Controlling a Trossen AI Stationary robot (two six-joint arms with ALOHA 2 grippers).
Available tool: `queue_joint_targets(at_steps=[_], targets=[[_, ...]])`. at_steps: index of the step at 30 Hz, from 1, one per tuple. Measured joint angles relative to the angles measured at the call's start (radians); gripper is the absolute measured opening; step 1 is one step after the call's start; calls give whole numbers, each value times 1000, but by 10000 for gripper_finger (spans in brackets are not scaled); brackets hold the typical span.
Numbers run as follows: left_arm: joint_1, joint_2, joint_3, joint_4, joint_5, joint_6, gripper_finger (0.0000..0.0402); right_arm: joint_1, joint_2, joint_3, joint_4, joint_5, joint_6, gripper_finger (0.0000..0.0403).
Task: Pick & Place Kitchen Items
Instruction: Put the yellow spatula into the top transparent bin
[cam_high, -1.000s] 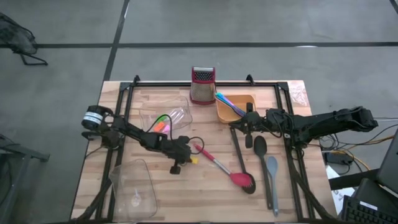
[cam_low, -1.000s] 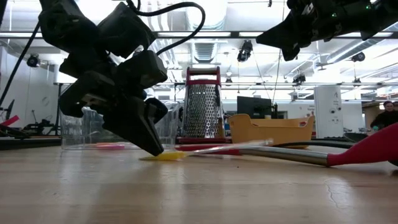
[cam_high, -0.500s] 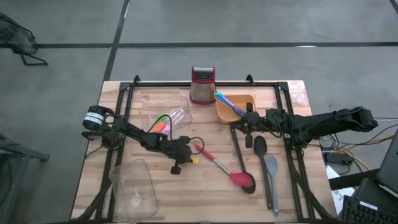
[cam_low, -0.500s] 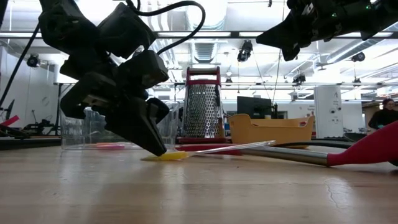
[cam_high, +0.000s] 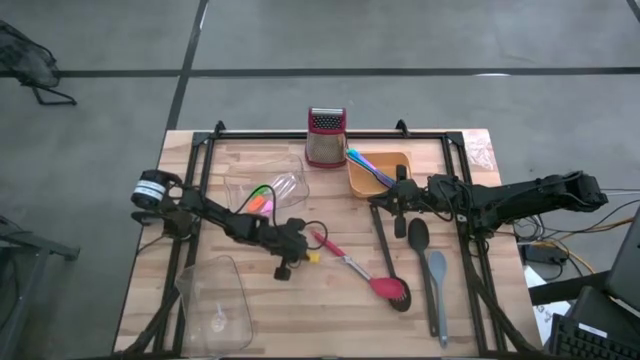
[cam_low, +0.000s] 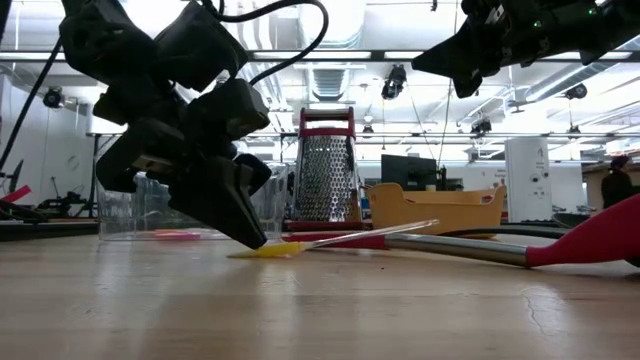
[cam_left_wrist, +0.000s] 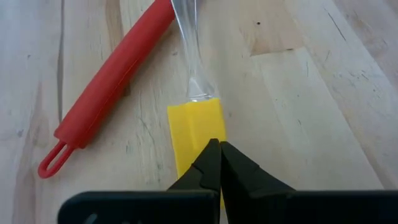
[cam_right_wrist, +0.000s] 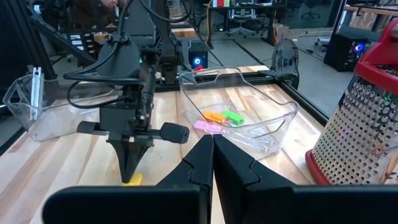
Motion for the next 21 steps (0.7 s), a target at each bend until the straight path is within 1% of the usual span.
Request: queue_joint_targets(at_steps=[3,6,15,21], targets=[[-1,0,0,2,-43,-9,1,0,0,0,0,0,0,8],[-1,0,0,8,-59,-30,1,0,0,0,0,0,0,8],[-1,1,0,24,-62,-286,6,0,0,0,0,0,0,8],[-6,1,0,77,-80,-268,7,0,0,0,0,0,0,8]])
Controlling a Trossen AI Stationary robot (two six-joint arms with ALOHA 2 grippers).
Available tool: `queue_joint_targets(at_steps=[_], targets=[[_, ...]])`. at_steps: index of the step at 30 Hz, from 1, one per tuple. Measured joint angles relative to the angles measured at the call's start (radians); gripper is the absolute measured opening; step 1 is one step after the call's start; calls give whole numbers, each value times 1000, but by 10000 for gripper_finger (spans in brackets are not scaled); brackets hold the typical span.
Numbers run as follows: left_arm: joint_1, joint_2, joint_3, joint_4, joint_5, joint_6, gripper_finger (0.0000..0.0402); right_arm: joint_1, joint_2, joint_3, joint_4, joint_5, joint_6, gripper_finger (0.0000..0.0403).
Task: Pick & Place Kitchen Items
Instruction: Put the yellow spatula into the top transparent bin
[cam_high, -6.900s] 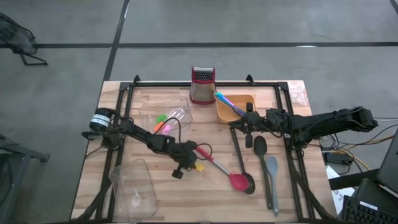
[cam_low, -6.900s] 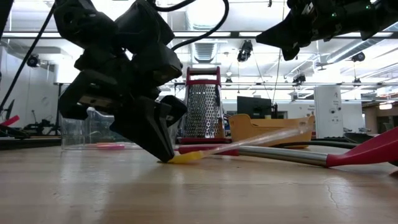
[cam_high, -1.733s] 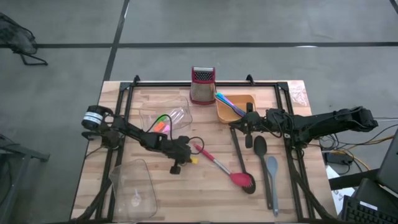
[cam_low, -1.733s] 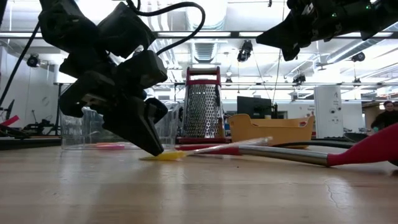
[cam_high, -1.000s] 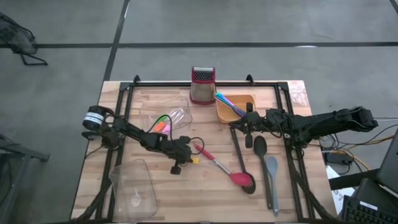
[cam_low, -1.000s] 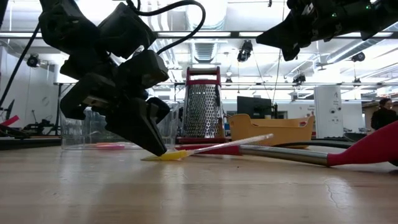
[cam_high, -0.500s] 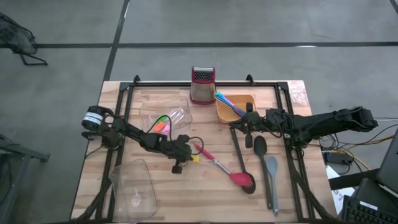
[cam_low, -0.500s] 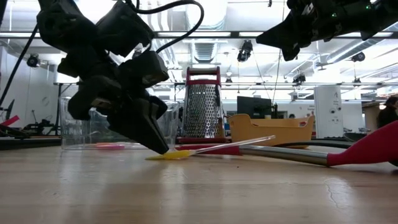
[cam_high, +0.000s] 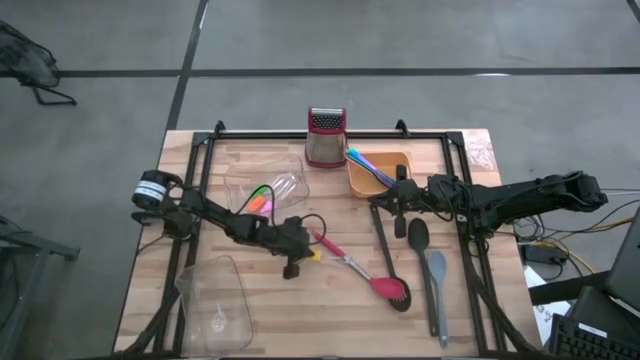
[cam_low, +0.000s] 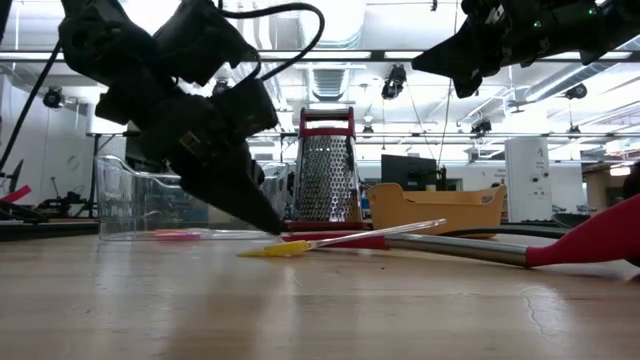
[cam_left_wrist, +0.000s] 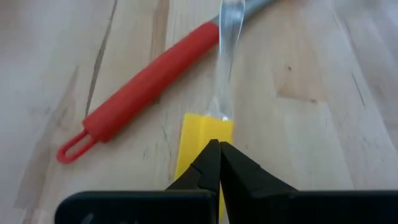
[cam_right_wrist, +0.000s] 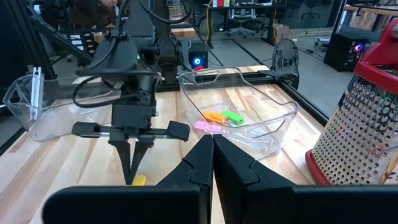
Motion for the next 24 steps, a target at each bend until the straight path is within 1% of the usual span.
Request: queue_joint_targets(at_steps=[5,8,10,14,19,21,24], targets=[[-1,0,0,31,-80,10,18,0,0,0,0,0,0,8],[-4,0,0,89,-94,58,36,0,0,0,0,0,0,8],[-13,-2,8,119,-89,94,55,0,0,0,0,0,0,8],[-25,-1,55,116,-85,143,109,0,0,0,0,0,0,8],[-39,51,150,117,-92,189,178,0,0,0,0,0,0,8],[-44,80,183,116,-91,210,197,0,0,0,0,0,0,8],[-45,134,240,118,-90,212,212,0,0,0,0,0,0,8]])
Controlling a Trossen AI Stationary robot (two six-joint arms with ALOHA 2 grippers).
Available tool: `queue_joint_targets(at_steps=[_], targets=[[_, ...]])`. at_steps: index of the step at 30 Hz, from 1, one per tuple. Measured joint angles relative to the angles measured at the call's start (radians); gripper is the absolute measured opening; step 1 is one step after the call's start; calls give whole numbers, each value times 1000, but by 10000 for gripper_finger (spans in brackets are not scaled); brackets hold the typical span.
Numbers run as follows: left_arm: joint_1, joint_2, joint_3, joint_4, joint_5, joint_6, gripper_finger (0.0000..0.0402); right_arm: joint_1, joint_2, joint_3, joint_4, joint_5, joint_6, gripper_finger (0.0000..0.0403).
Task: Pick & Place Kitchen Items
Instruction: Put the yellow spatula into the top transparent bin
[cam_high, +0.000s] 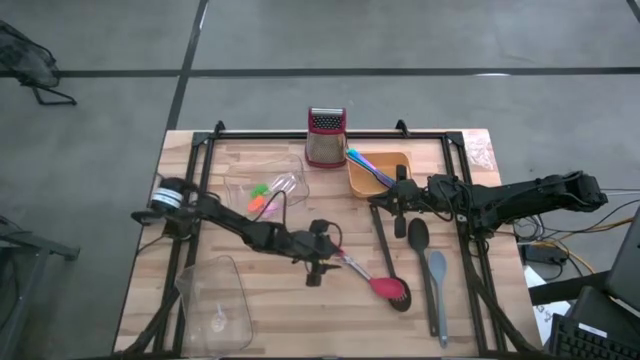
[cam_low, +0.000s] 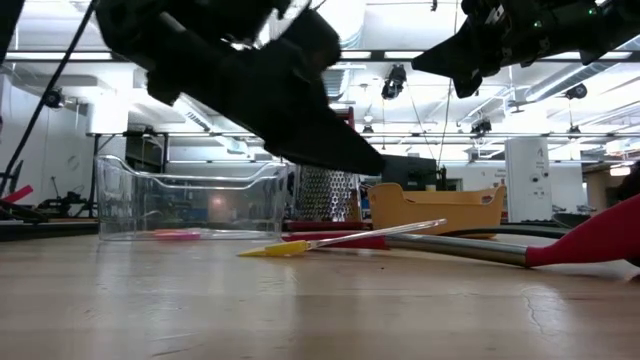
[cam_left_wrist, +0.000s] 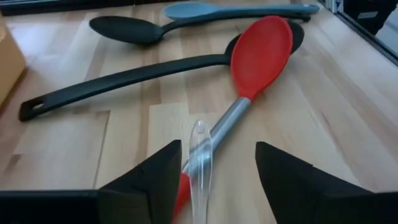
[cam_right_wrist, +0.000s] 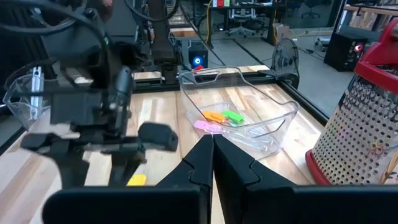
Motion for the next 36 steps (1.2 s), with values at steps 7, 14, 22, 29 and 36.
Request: queue_joint_targets(at_steps=[7,14,22,29,36], targets=[[-1,111,108,-5,1,57,214,0,0,0,-1,0,0,8],[0,197,214,-142,0,88,214,0,0,0,-1,0,0,8],[2,228,254,-216,-41,91,214,0,0,0,-11,0,0,8],[4,228,252,-231,-45,108,206,0,0,0,-21,0,0,8],[4,227,252,-231,-52,113,166,0,0,0,-23,0,0,8]])
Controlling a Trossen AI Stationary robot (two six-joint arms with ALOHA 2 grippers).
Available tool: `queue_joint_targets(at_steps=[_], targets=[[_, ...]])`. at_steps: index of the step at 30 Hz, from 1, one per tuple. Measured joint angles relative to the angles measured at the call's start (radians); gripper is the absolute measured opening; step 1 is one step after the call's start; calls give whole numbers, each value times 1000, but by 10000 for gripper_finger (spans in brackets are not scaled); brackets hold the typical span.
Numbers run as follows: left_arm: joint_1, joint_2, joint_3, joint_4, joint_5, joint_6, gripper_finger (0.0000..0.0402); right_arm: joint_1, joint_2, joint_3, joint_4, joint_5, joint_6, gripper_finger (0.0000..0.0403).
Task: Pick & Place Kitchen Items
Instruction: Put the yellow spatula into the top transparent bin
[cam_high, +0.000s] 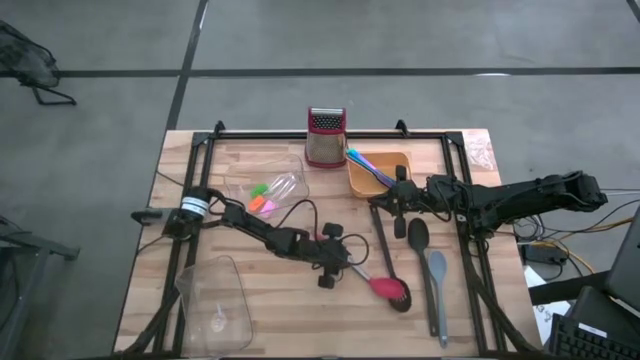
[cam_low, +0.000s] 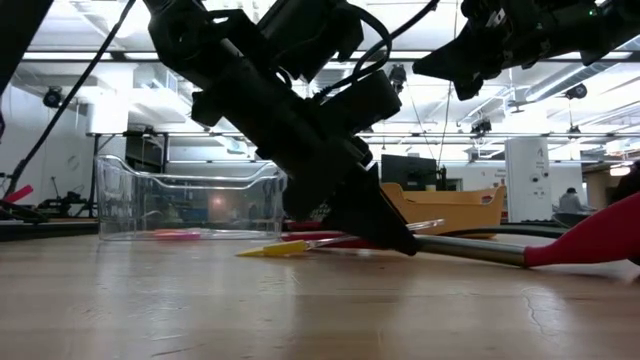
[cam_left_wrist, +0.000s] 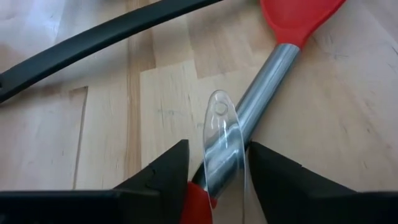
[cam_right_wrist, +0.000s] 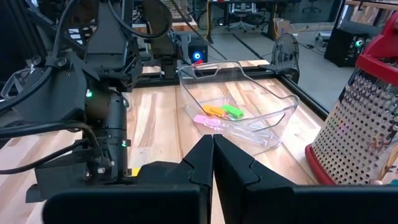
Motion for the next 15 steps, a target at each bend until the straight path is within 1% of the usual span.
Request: queue_joint_targets(at_steps=[7,15], targets=[[2,-2,0,1,-5,2,127,0,0,0,0,0,0,8],[2,-5,0,0,-5,7,119,0,0,0,0,0,0,8]])
